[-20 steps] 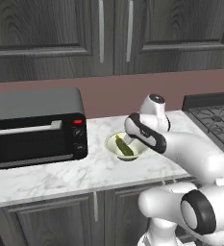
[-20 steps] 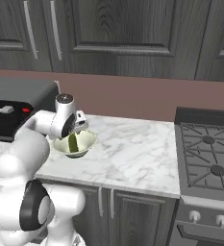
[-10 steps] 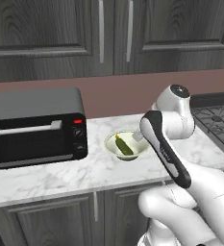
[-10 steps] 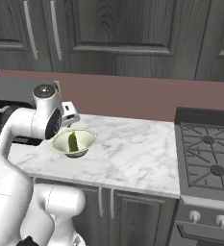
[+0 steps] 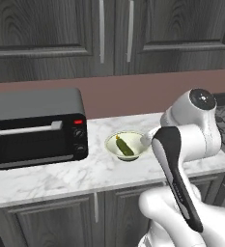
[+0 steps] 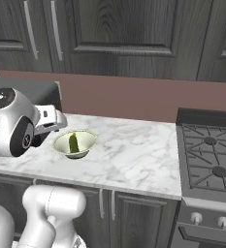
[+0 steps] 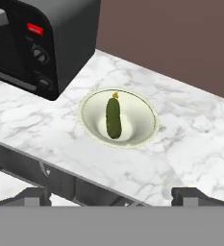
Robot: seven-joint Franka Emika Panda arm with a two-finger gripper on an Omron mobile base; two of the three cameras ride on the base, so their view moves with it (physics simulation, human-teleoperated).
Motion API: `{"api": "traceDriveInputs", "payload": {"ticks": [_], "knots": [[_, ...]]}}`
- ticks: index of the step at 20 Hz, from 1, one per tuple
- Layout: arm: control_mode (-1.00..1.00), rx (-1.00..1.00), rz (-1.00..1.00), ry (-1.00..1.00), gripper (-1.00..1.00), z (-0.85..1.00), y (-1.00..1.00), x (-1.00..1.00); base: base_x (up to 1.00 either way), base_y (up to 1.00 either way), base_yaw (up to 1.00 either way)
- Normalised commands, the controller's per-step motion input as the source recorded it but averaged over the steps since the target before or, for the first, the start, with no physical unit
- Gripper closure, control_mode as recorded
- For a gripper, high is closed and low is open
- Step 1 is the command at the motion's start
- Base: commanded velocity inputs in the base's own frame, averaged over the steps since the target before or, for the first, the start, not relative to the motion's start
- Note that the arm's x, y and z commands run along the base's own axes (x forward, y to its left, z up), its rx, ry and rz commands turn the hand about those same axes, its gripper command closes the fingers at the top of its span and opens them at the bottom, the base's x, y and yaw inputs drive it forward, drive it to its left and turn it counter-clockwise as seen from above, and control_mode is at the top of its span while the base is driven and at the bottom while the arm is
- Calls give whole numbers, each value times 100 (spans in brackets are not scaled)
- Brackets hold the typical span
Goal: Take the kiwi, cucumber, and lemon wedge from the freezer and place them in the bowl on the counter.
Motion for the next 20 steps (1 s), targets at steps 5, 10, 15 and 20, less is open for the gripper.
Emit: {"api": "traceDriveInputs", "payload": {"ticks": [5, 10, 15, 20], "knots": [[-100, 0, -1, 0, -100, 13, -20, -5, 0, 0, 0], [-100, 0, 4, 0, -100, 7, -38, -27, 0, 0, 0], [-100, 0, 0, 0, -100, 8, -24, -39, 0, 0, 0], [-100, 0, 0, 1, -100, 8, -1, -7, 0, 0, 0]]}}
